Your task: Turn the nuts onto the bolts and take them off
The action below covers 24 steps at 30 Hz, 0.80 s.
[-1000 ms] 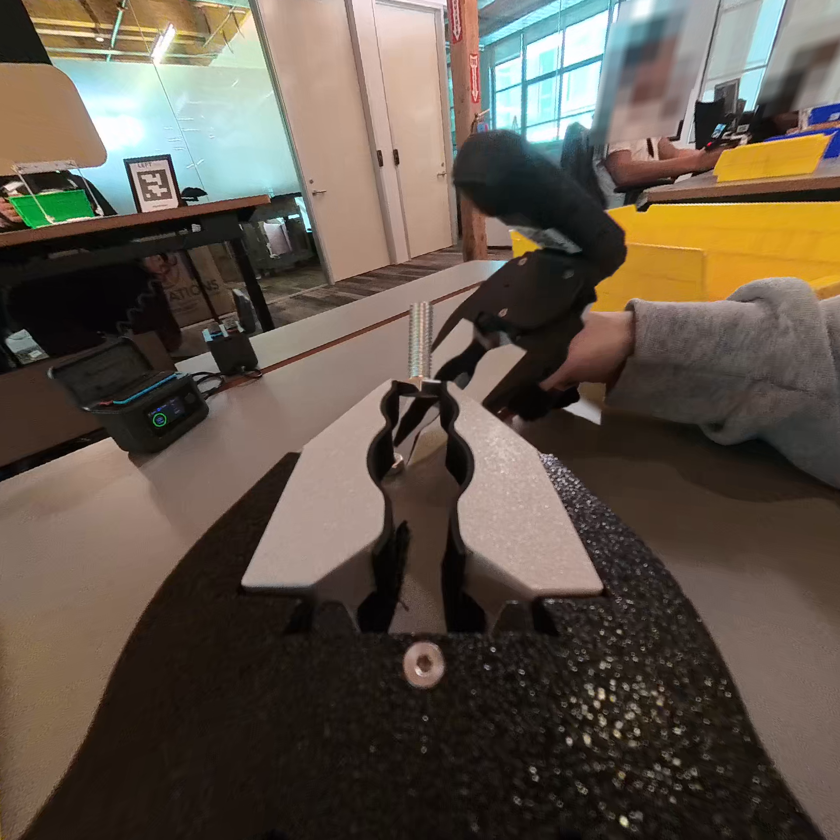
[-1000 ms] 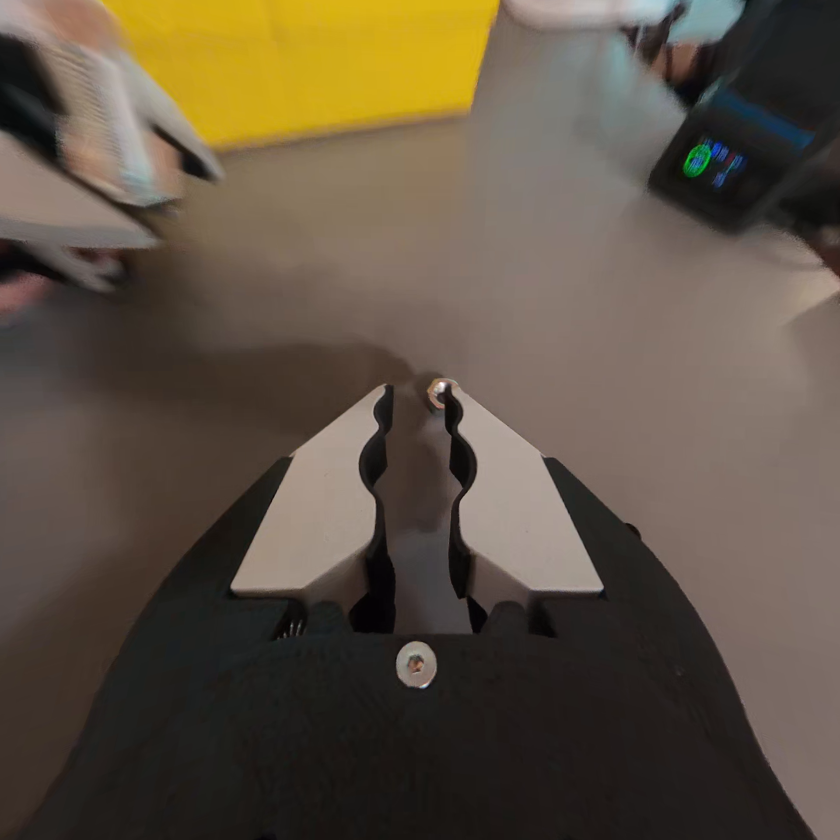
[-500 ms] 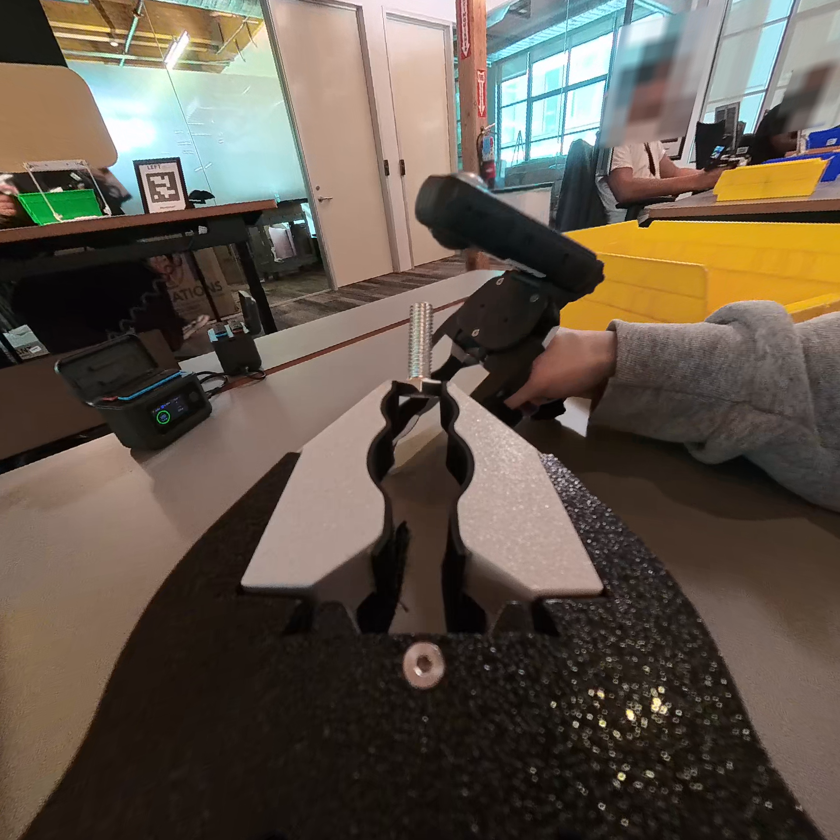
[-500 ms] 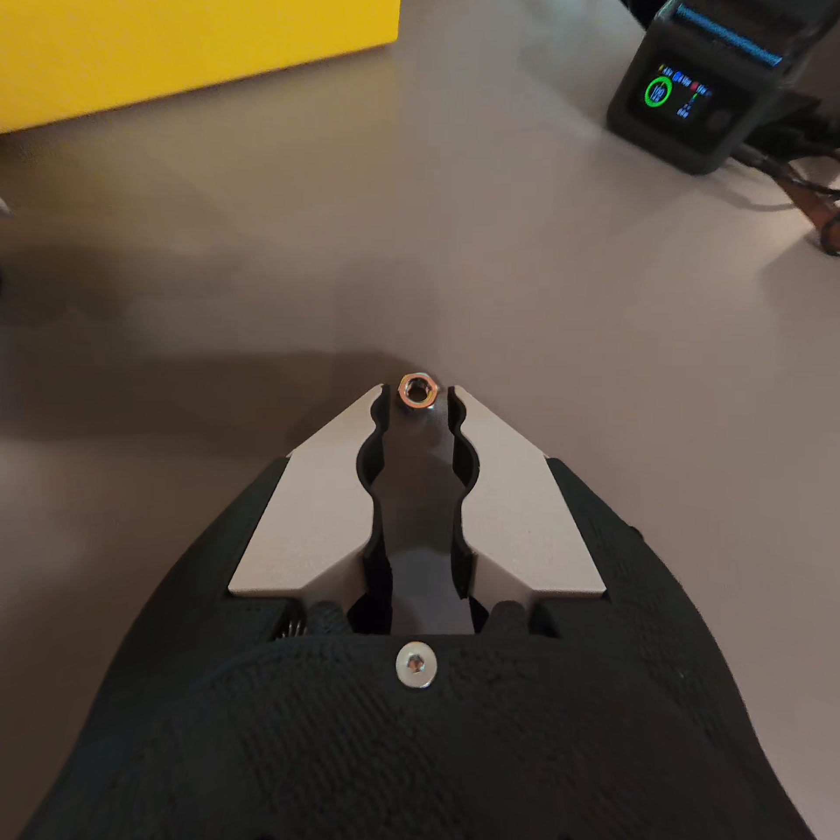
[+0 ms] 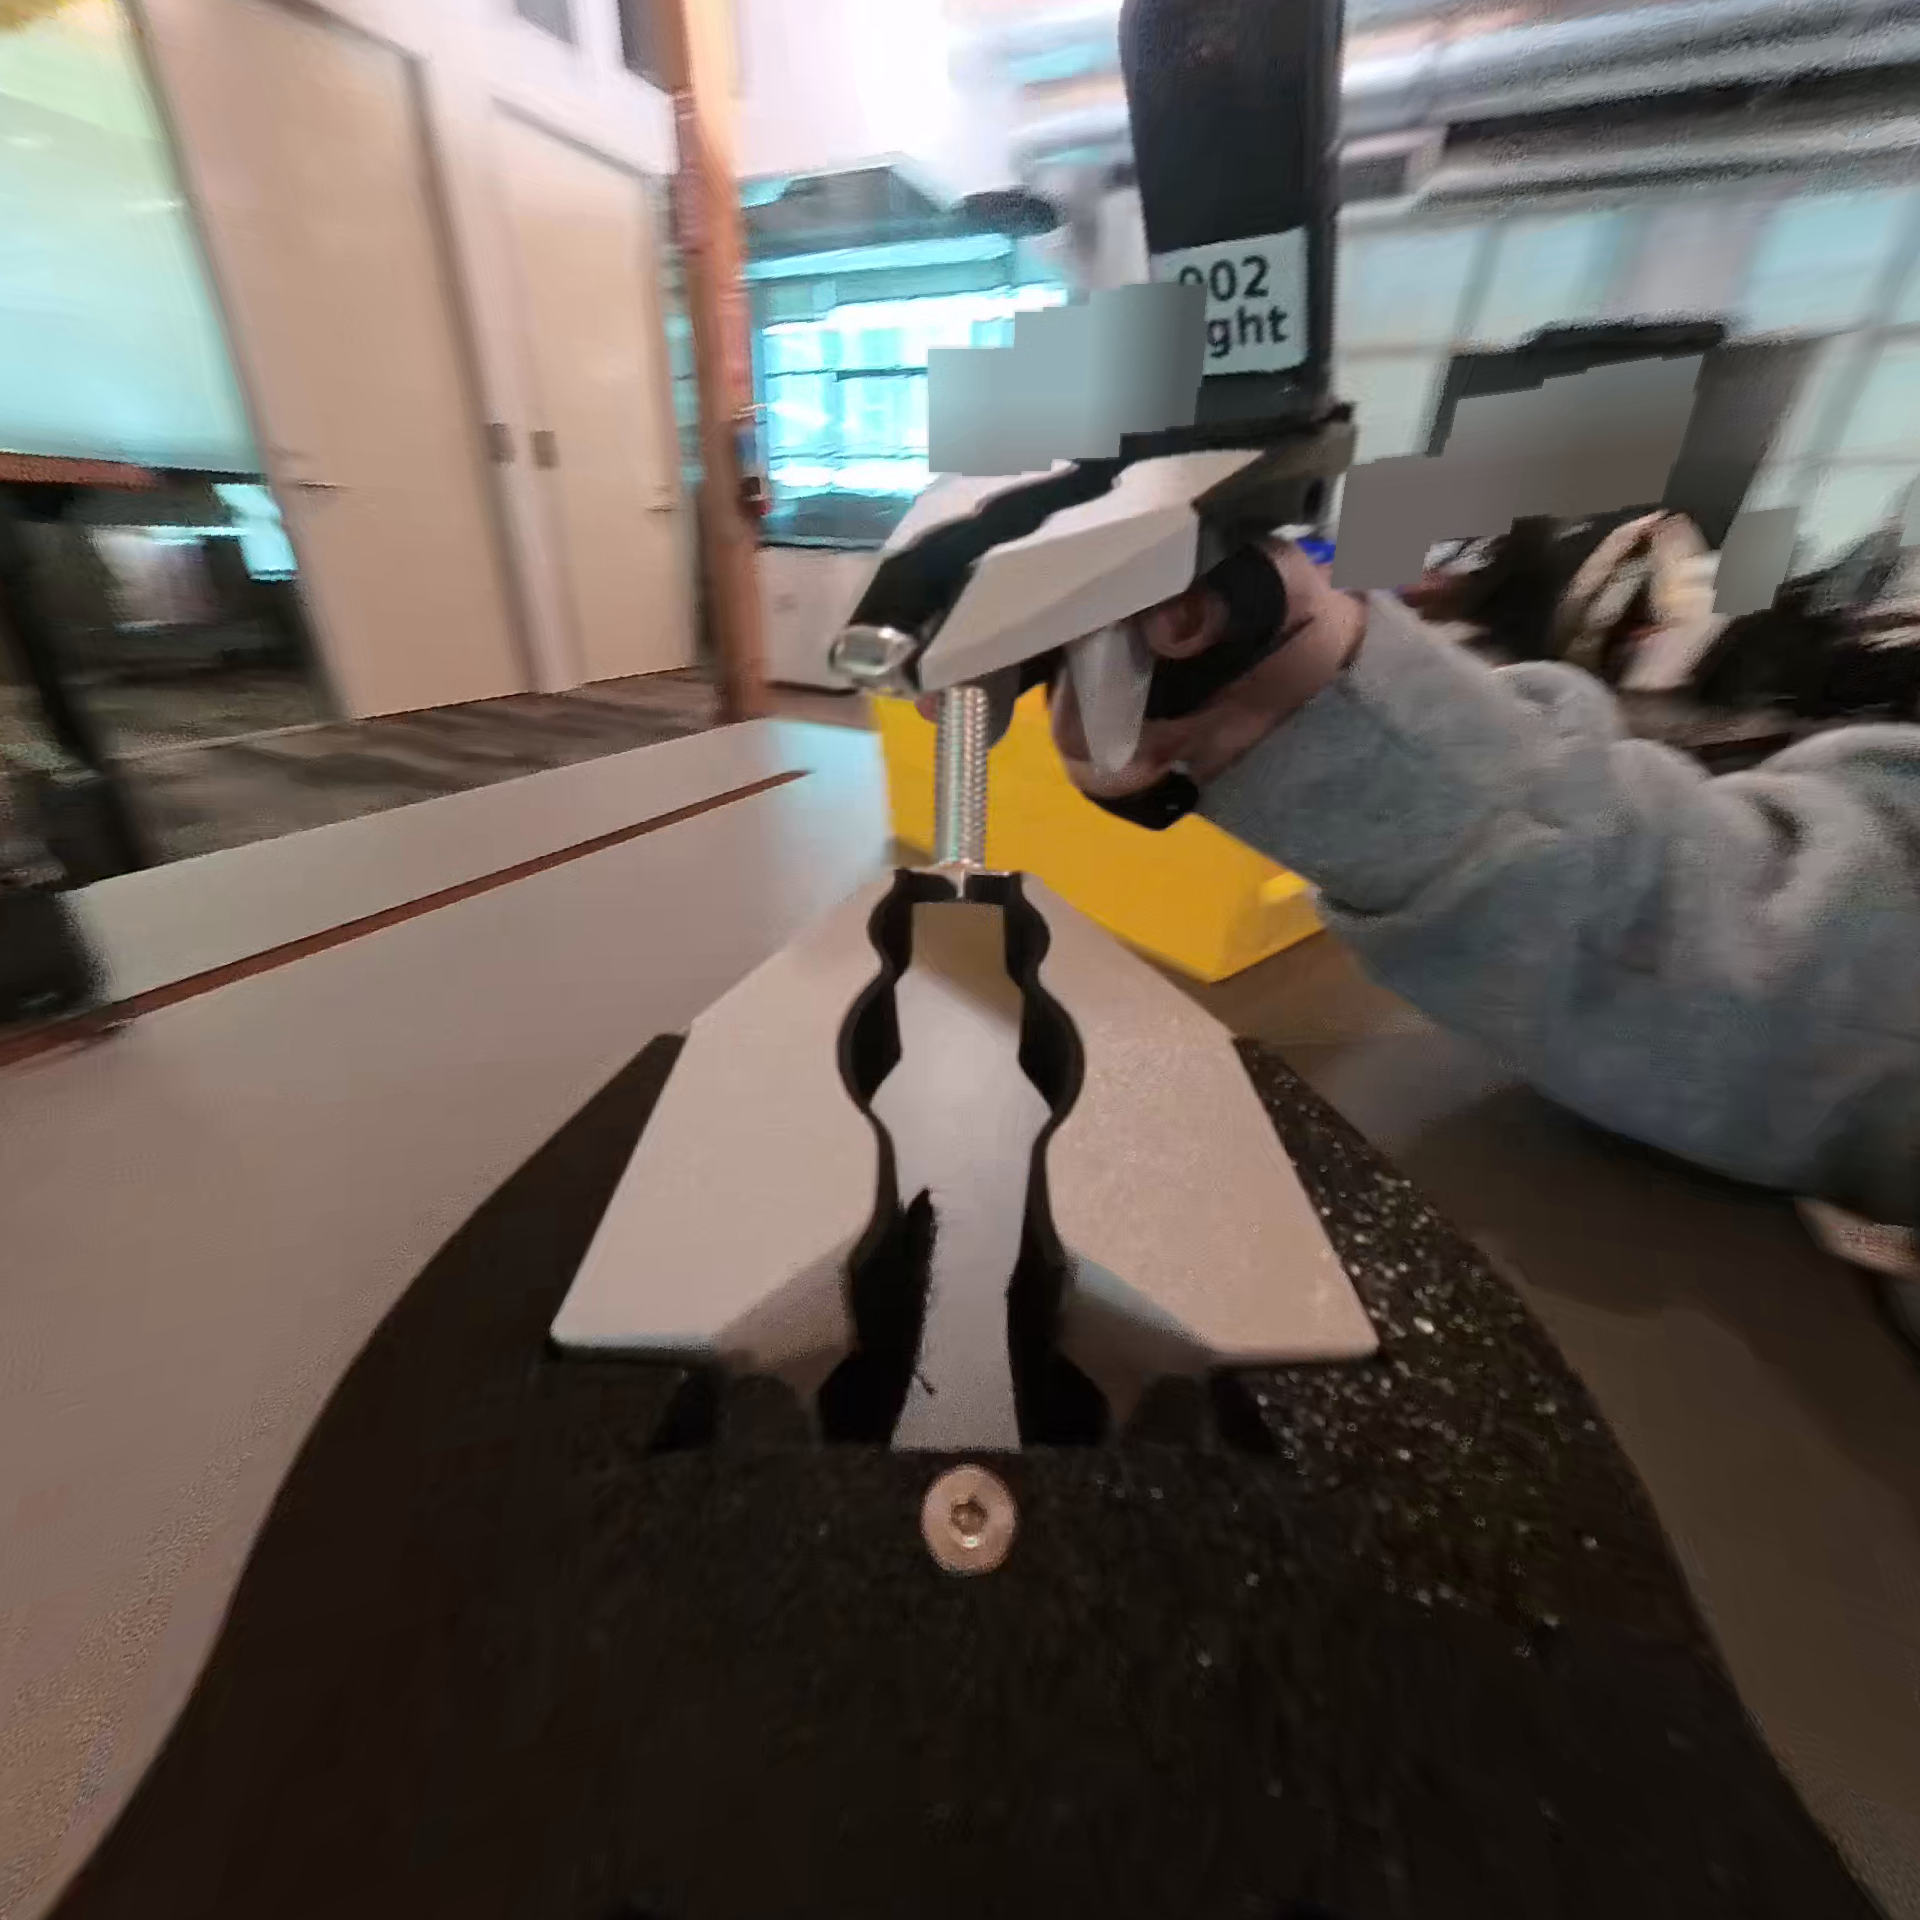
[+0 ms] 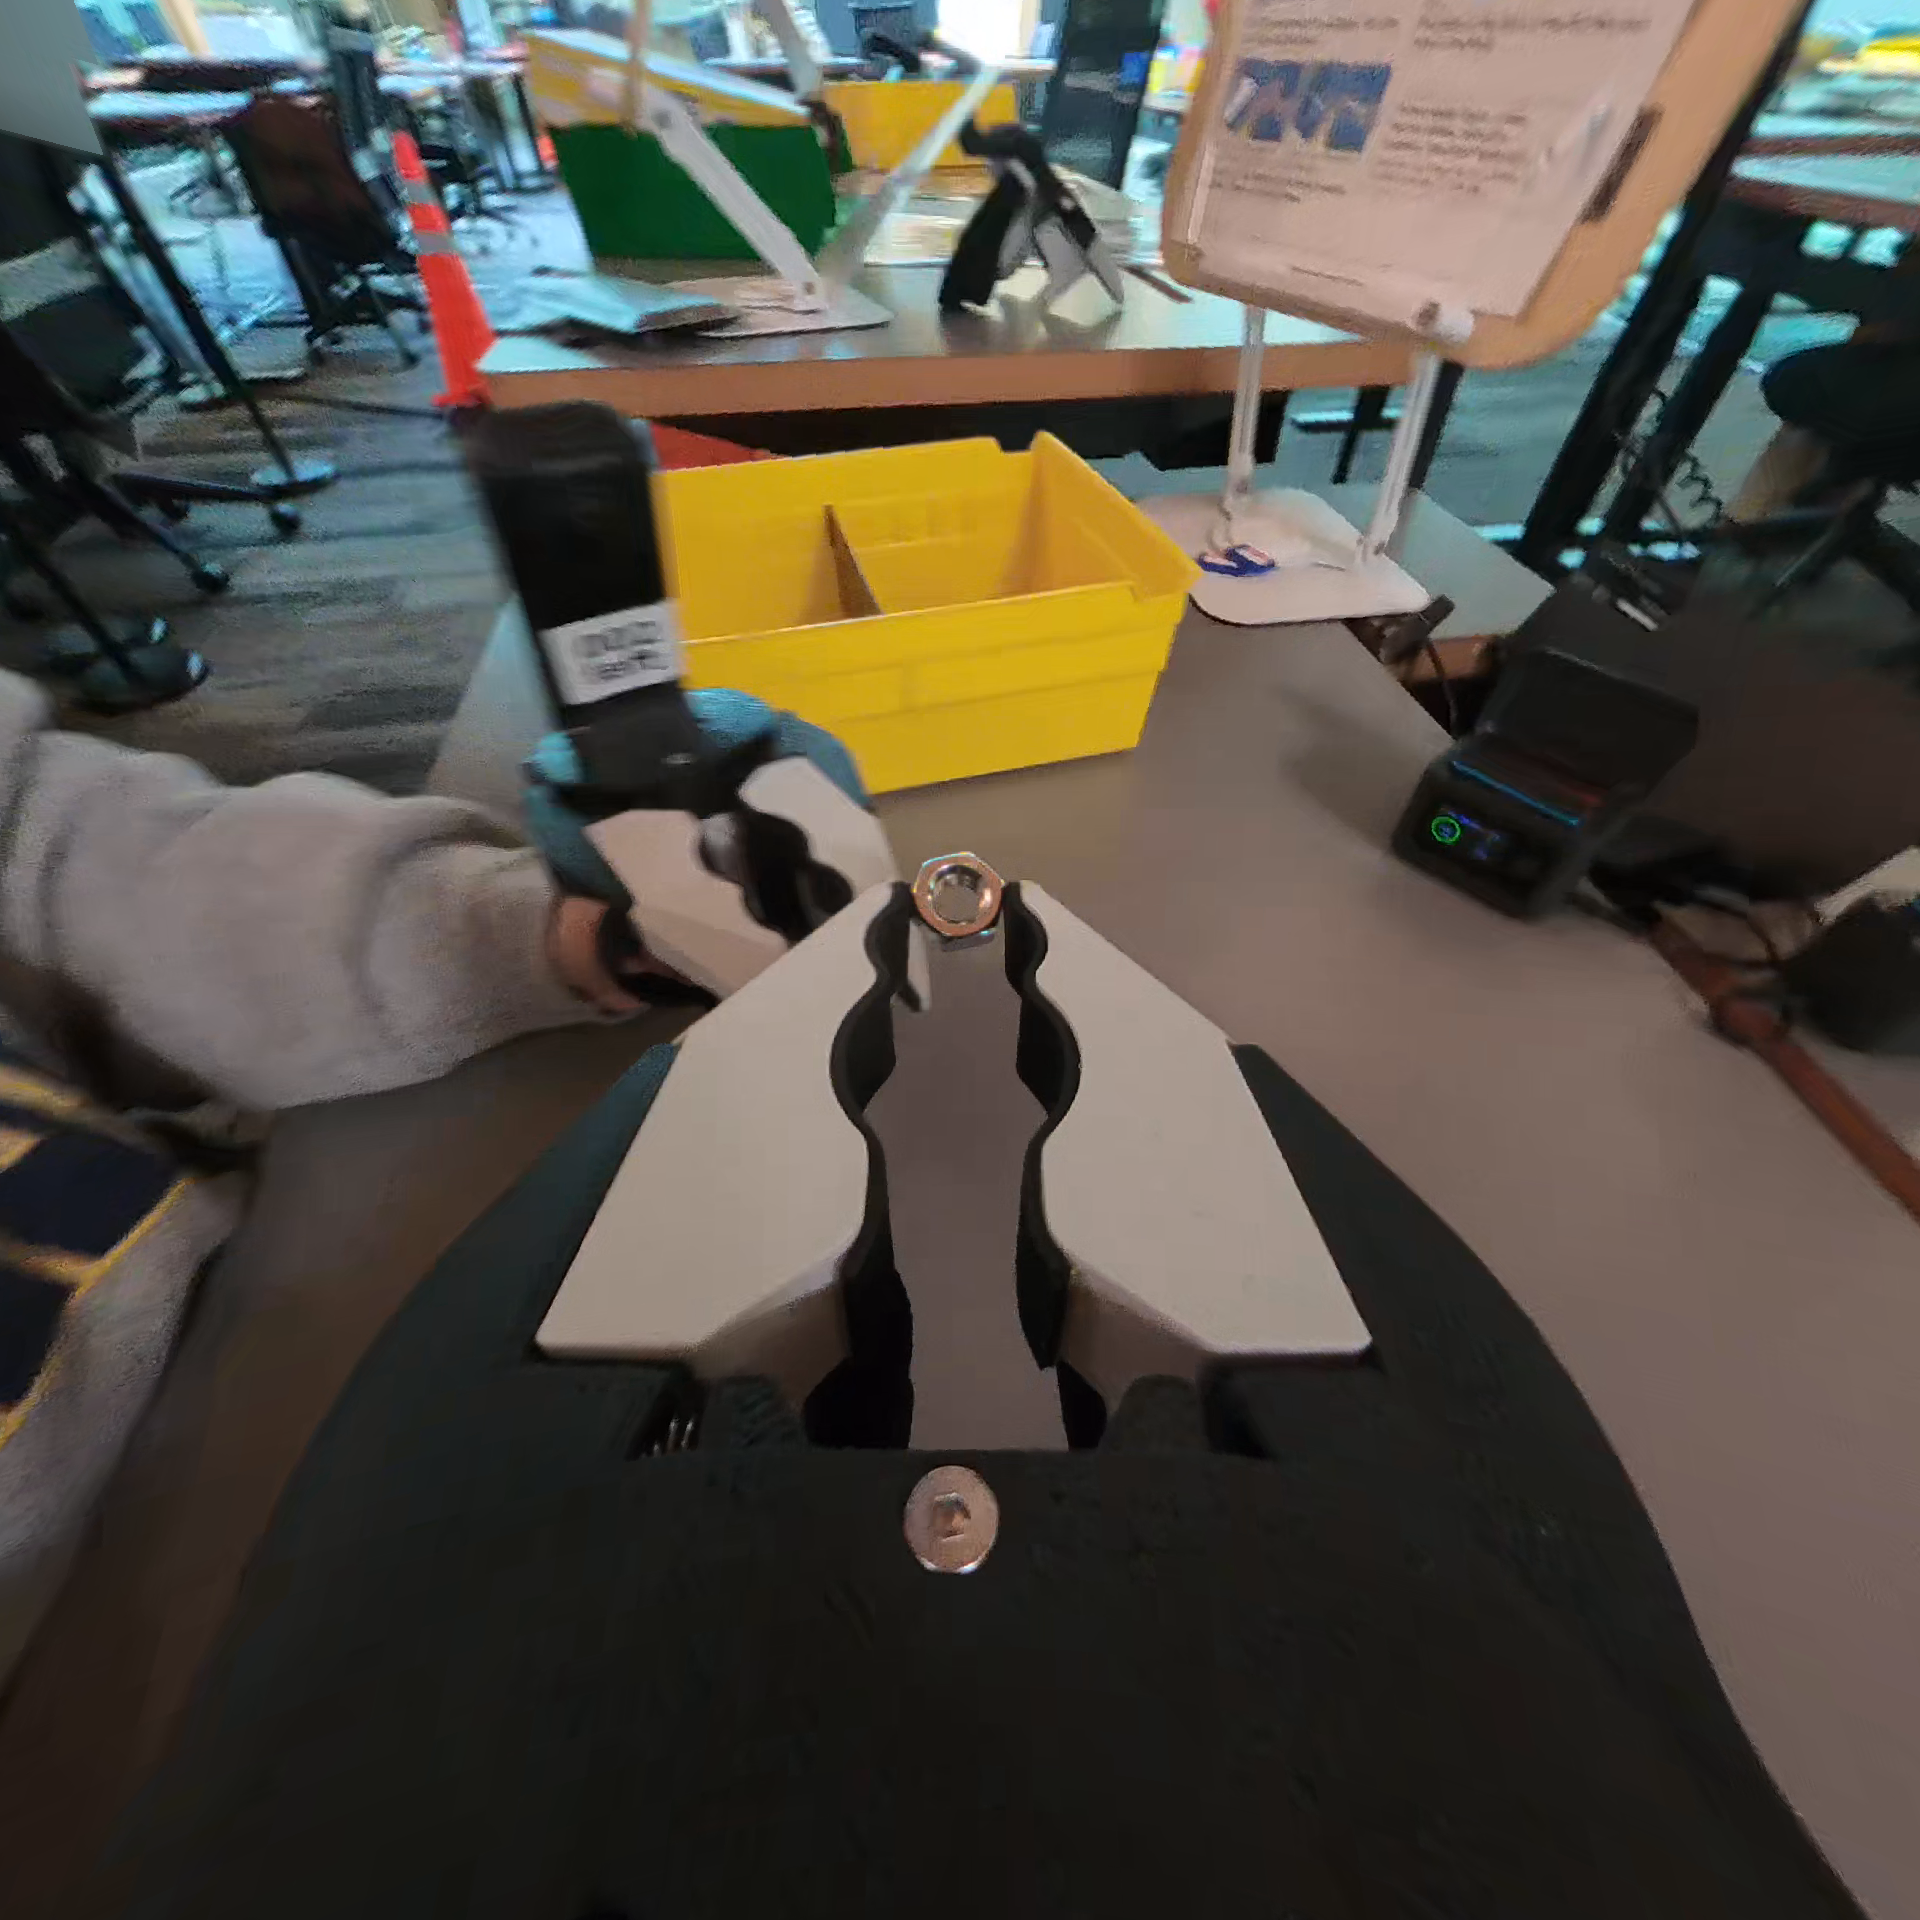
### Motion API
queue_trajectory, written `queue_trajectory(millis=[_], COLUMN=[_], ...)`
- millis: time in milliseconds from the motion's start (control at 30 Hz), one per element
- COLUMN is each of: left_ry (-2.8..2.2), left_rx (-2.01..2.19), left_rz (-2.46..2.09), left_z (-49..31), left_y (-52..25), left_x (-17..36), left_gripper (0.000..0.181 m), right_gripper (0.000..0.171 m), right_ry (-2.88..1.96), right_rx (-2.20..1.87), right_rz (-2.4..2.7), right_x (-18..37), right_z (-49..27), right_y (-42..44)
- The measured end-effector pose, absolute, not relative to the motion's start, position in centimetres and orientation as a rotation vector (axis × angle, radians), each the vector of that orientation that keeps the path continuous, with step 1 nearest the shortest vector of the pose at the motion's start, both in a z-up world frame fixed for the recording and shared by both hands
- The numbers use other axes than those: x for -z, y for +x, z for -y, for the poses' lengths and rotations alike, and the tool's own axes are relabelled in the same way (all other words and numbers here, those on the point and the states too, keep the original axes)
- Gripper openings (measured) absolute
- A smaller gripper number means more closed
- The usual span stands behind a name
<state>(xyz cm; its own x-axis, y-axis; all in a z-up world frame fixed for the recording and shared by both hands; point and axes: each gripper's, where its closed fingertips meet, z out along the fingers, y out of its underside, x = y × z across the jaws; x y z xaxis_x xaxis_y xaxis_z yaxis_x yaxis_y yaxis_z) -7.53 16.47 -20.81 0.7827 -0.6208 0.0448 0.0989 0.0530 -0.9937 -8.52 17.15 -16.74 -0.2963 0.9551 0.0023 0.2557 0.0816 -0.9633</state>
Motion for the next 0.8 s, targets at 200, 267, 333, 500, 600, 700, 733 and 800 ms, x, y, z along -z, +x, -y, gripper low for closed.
queue_trajectory(millis=[200,267,333,500,600,700,733,800], left_ry=[-1.254,-1.232,-1.209,-1.146,-1.143,-1.150,-1.150,-1.131], left_rx=[1.021,1.128,1.186,1.291,1.322,1.334,1.338,1.364], left_rz=[-0.561,-0.591,-0.622,-0.645,-0.659,-0.670,-0.676,-0.679], left_z=[-16.6,-16.3,-15.8,-14.3,-13.9,-13.8,-13.7,-13.4], left_y=[-3.7,-2.6,-2.1,-1.9,-1.9,-1.7,-1.6,-1.6], left_x=[19.7,20.0,19.8,19.2,19.1,19.2,19.3,19.1], left_gripper=[0.015,0.015,0.015,0.015,0.015,0.016,0.015,0.015], right_gripper=[0.016,0.016,0.016,0.016,0.016,0.016,0.016,0.016], right_ry=[-1.137,-1.133,-1.130,-1.109,-1.072,-1.019,-1.003,-0.968], right_rx=[-1.286,-1.286,-1.305,-1.324,-1.360,-1.353,-1.346,-1.361], right_rz=[1.738,1.828,1.925,2.105,2.166,2.219,2.235,2.253], right_x=[13.7,14.1,14.7,15.8,15.8,16.1,16.2,16.0], right_z=[-16.6,-16.2,-15.5,-14.9,-14.5,-14.1,-14.0,-13.7], right_y=[-3.9,-3.6,-3.4,-3.3,-3.3,-3.3,-3.3,-3.2])
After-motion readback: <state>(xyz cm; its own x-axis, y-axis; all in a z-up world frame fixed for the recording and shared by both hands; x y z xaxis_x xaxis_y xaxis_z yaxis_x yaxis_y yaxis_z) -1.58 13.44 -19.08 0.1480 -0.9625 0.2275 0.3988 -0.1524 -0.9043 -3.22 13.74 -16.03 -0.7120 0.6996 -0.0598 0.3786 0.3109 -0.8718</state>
